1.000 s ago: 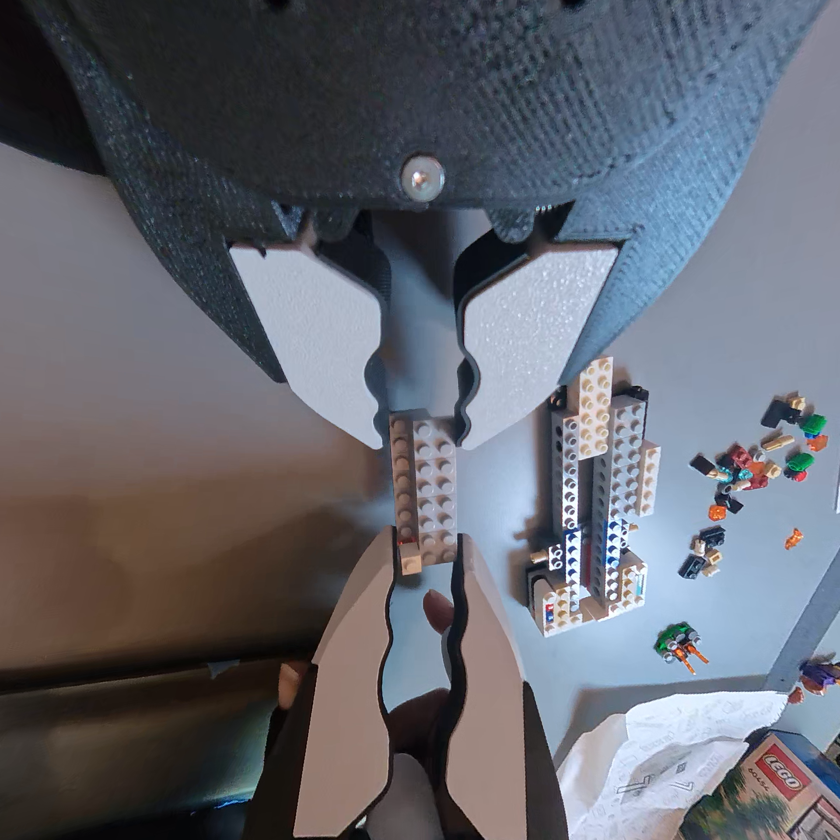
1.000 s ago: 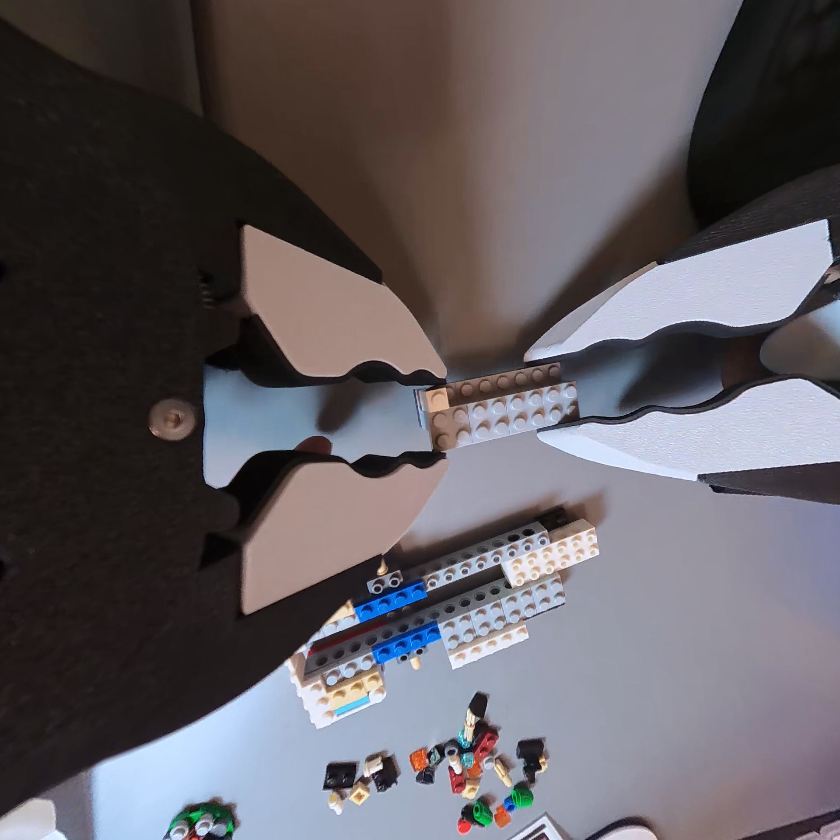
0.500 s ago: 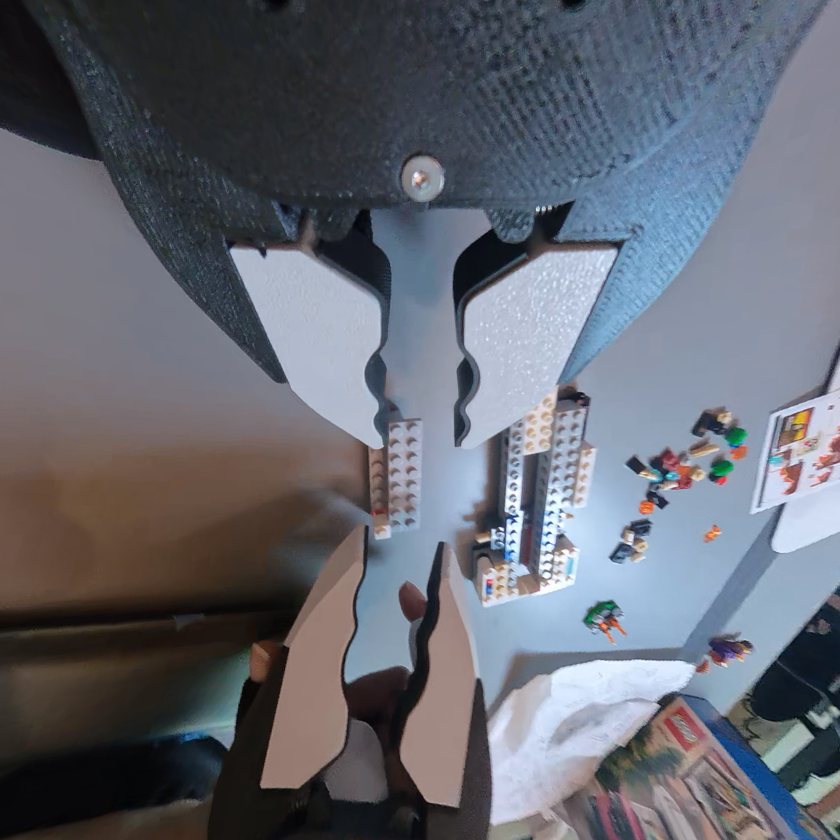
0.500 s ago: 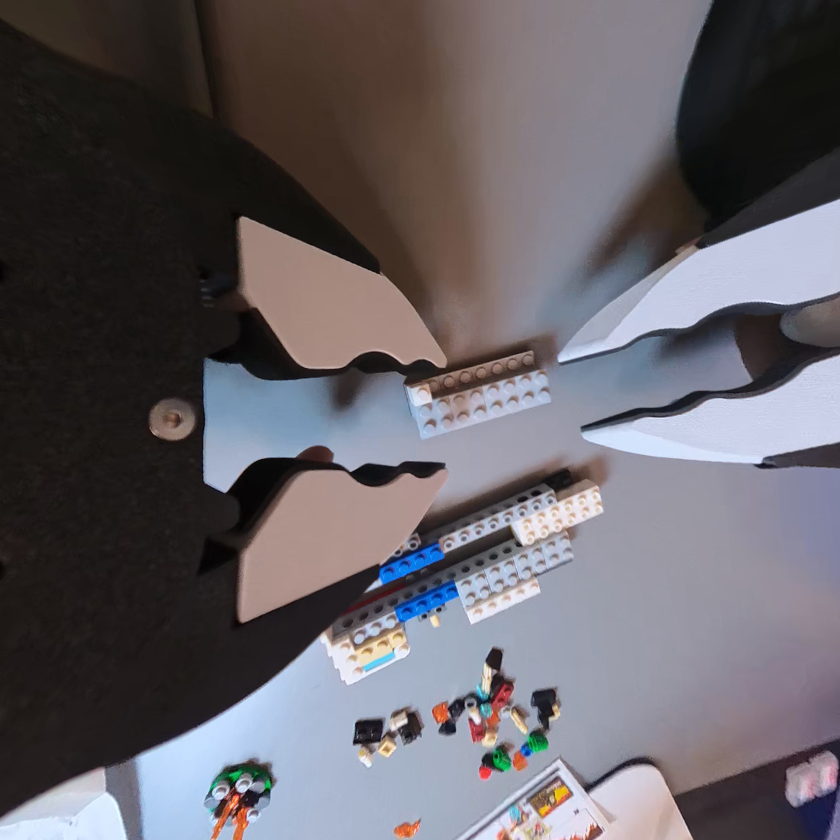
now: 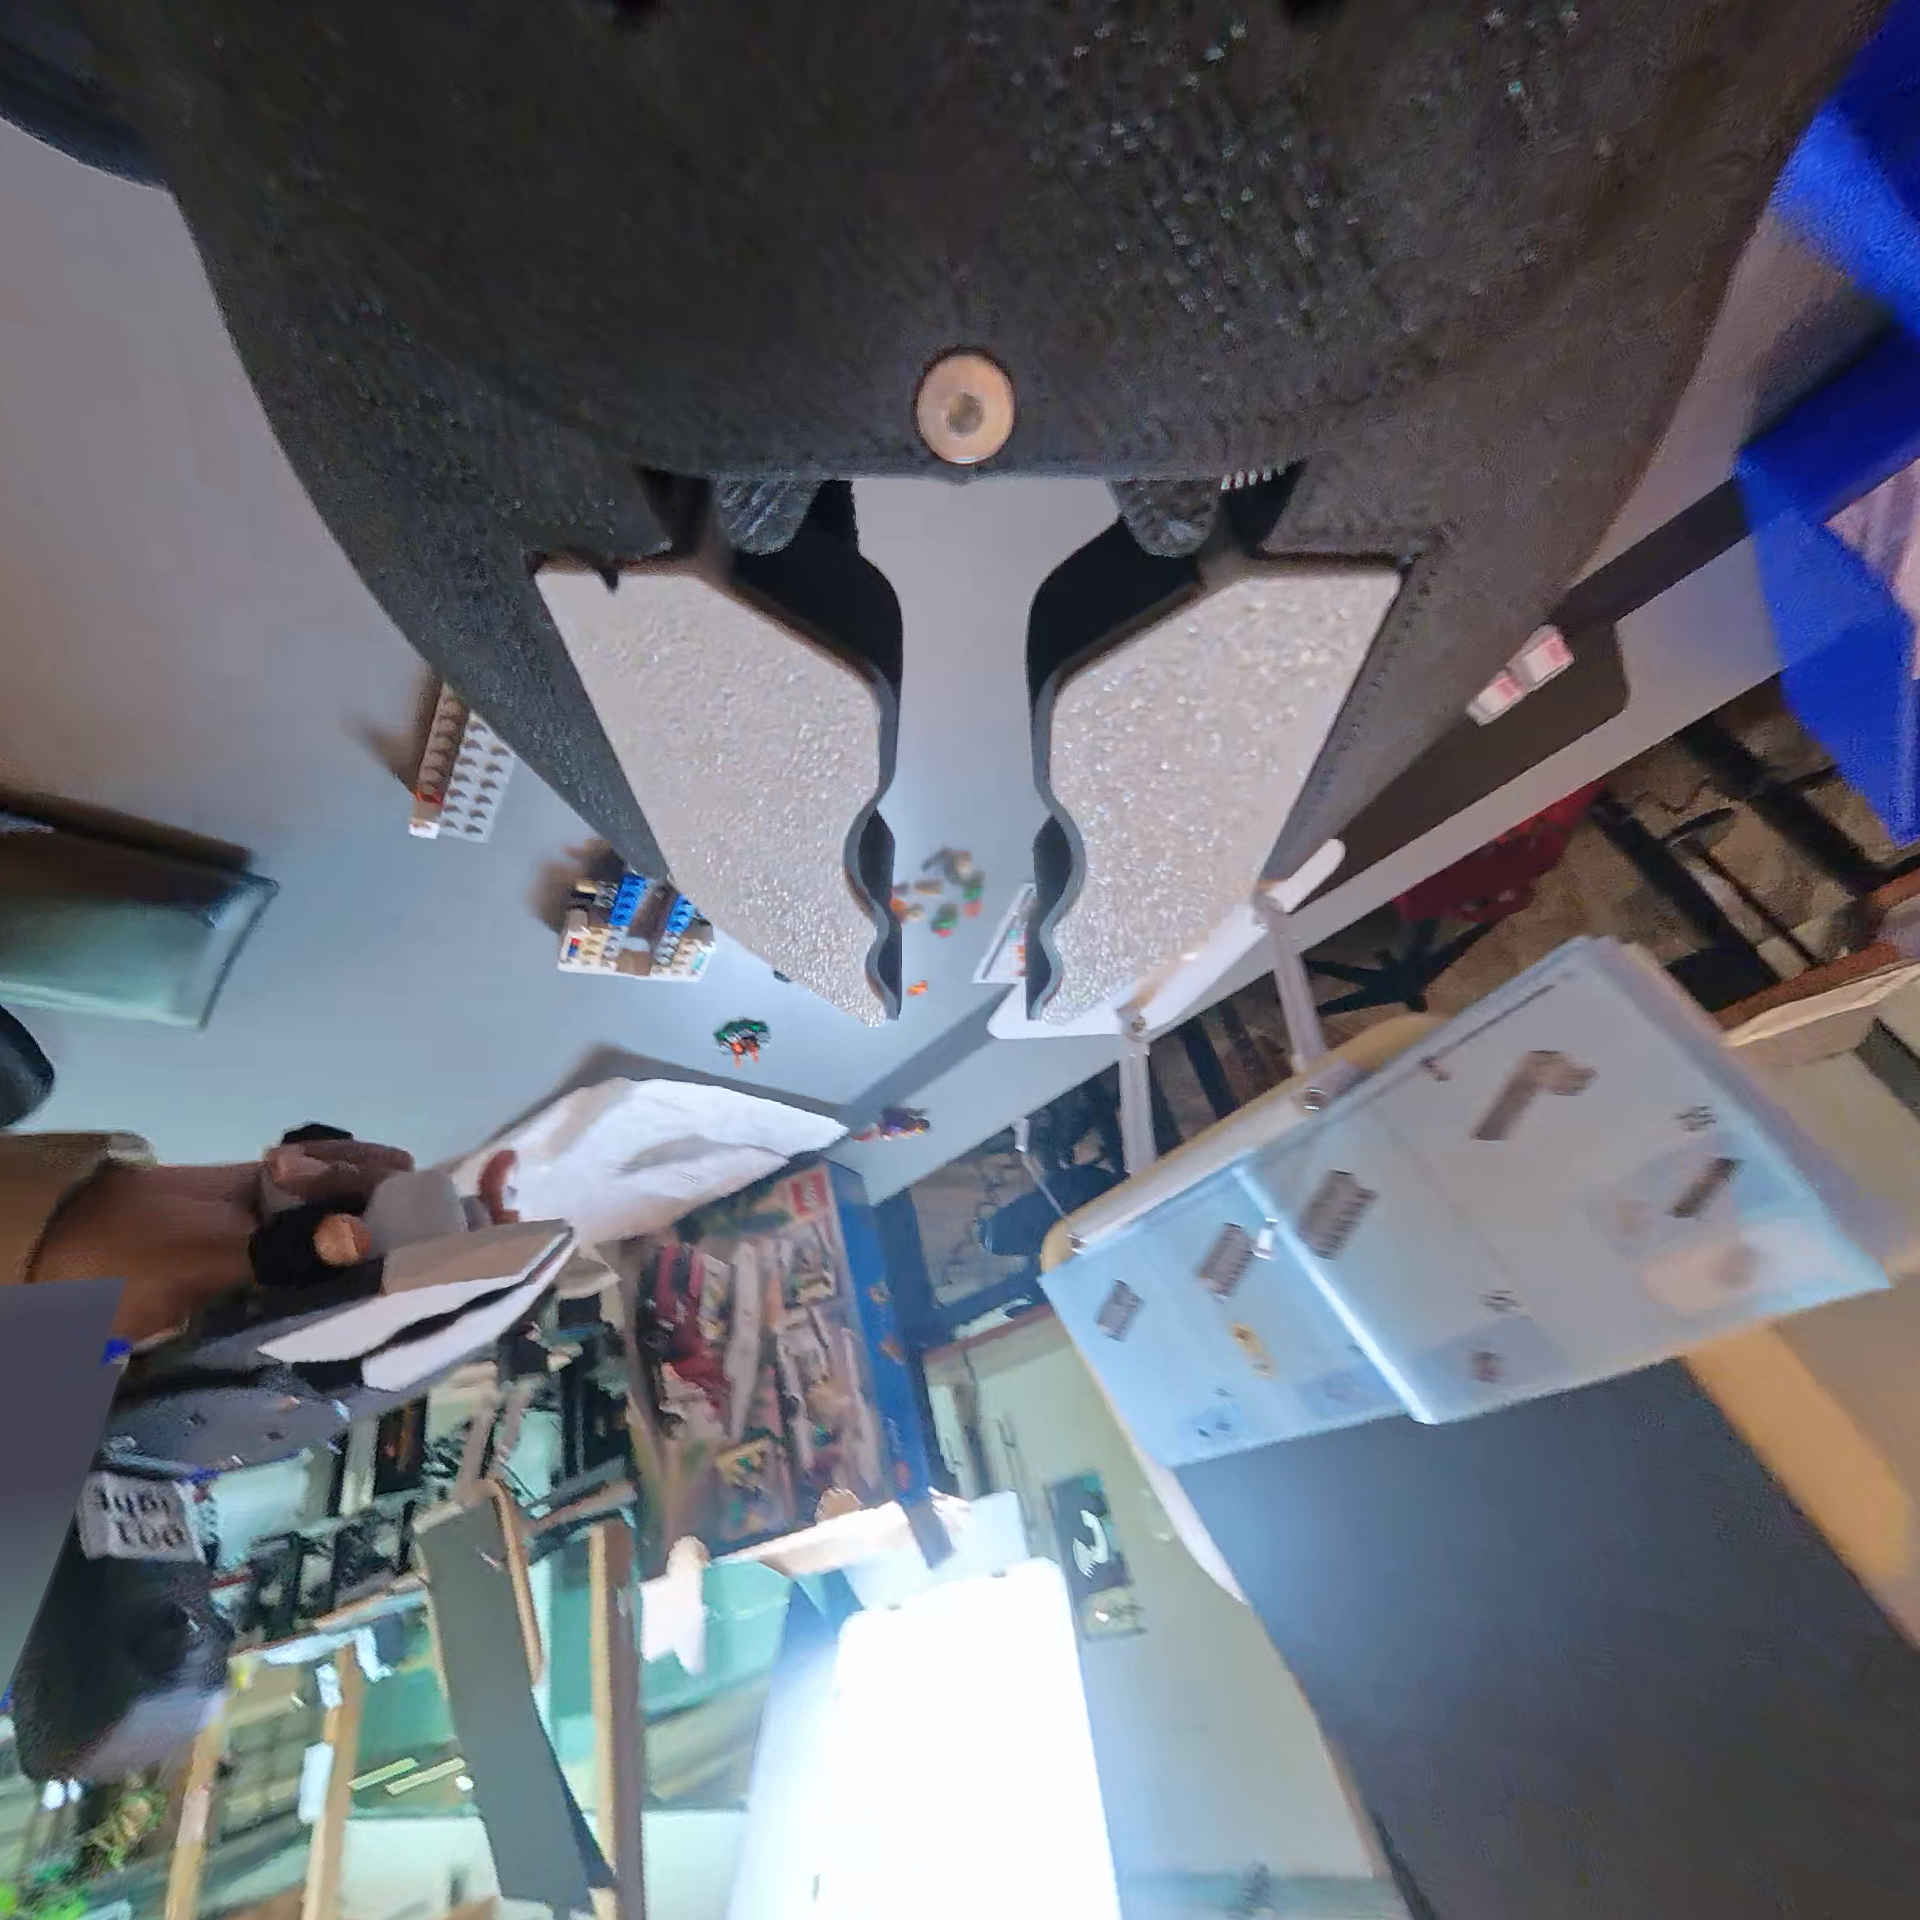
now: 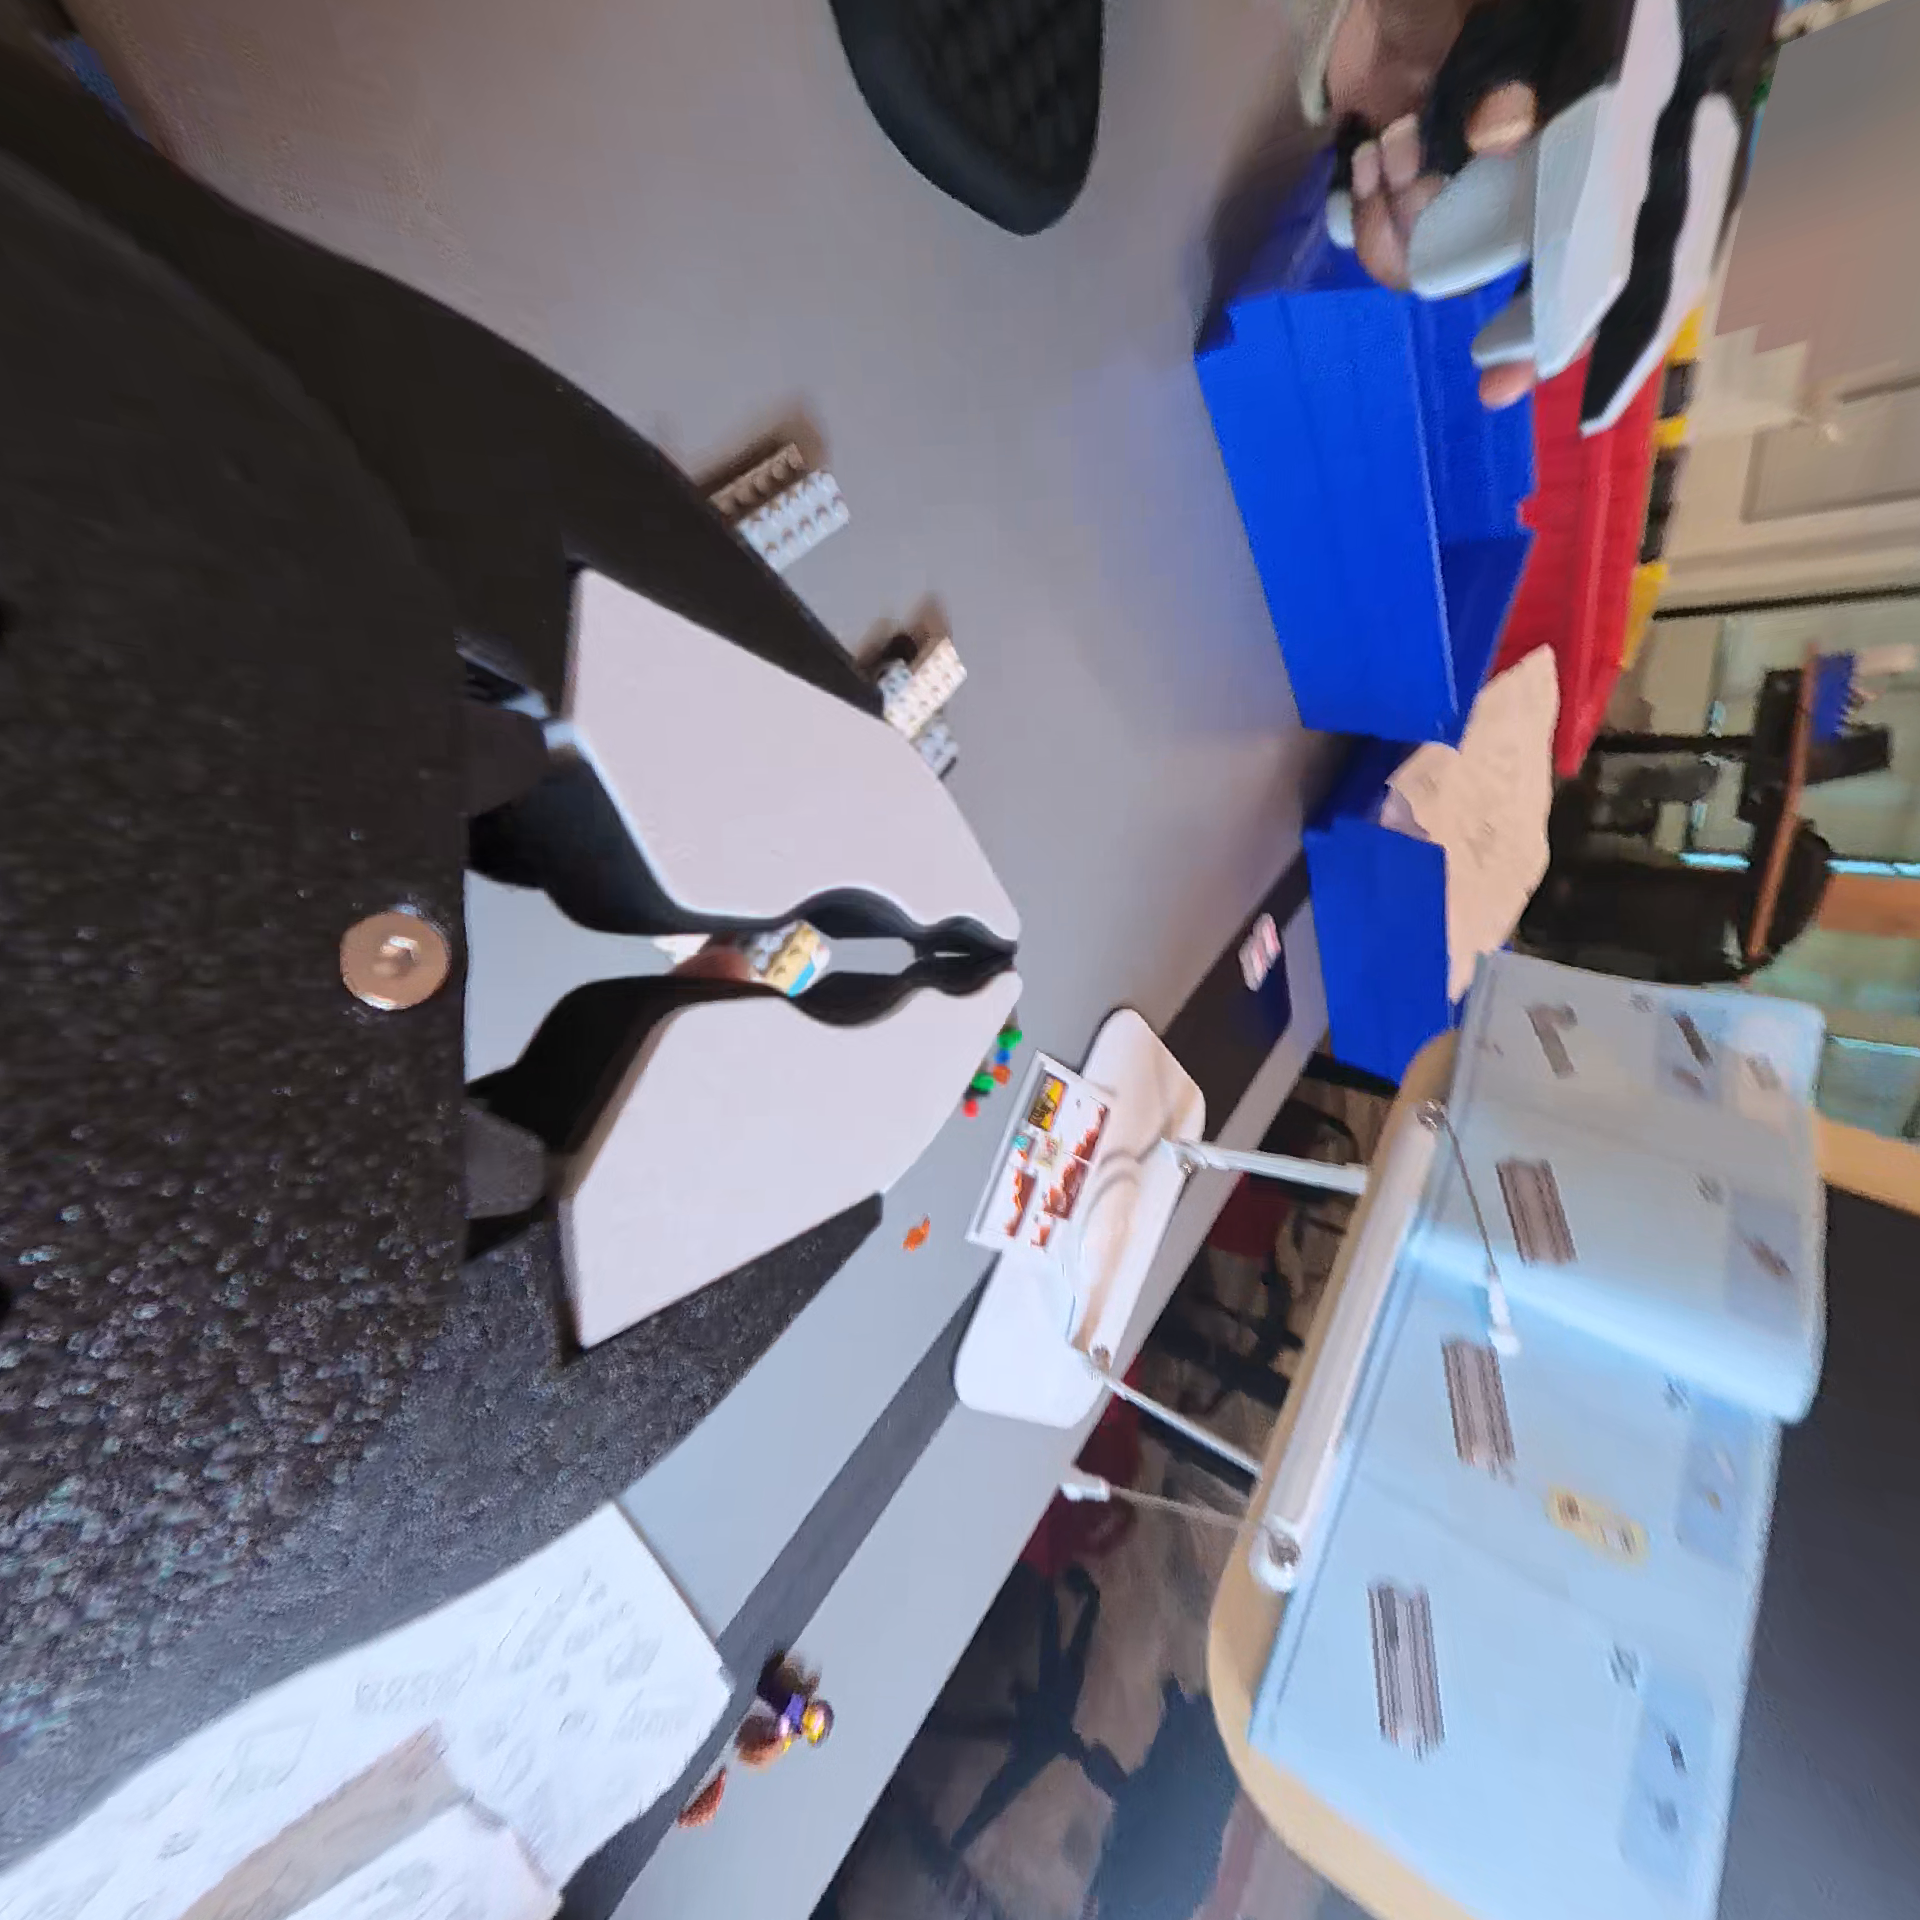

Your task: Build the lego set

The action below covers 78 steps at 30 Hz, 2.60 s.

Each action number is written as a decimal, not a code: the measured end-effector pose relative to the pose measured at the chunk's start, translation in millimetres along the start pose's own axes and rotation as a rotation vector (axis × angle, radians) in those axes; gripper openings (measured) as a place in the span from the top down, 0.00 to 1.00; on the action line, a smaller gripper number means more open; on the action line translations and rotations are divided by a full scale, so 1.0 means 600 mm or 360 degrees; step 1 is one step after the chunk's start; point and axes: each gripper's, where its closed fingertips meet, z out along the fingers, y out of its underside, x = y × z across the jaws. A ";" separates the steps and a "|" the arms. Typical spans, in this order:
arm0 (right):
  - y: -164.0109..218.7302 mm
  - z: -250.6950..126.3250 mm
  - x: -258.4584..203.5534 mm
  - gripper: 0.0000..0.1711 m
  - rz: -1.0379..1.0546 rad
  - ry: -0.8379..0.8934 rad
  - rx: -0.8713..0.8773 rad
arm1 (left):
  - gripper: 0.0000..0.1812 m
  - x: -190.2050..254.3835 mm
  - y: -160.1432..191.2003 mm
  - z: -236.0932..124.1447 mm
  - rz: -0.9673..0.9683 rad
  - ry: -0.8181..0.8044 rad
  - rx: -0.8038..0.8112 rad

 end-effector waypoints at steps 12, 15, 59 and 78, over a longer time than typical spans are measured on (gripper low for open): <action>0.011 -0.038 0.088 1.00 0.0007 0.0383 0.0248 | 0.90 -0.024 0.041 -0.018 -0.0050 -0.0257 0.0100; 0.032 -0.027 0.086 0.98 -0.0016 0.0365 0.0193 | 0.90 -0.013 0.071 -0.002 -0.0053 -0.0232 0.0039; 0.079 0.004 0.021 0.99 -0.0289 0.0160 0.0017 | 0.93 0.008 0.321 0.323 -0.0011 0.0648 -0.1013; 0.079 0.004 0.004 0.99 -0.0333 0.0086 0.0016 | 0.99 0.097 0.138 0.259 -0.0673 0.1065 -0.0463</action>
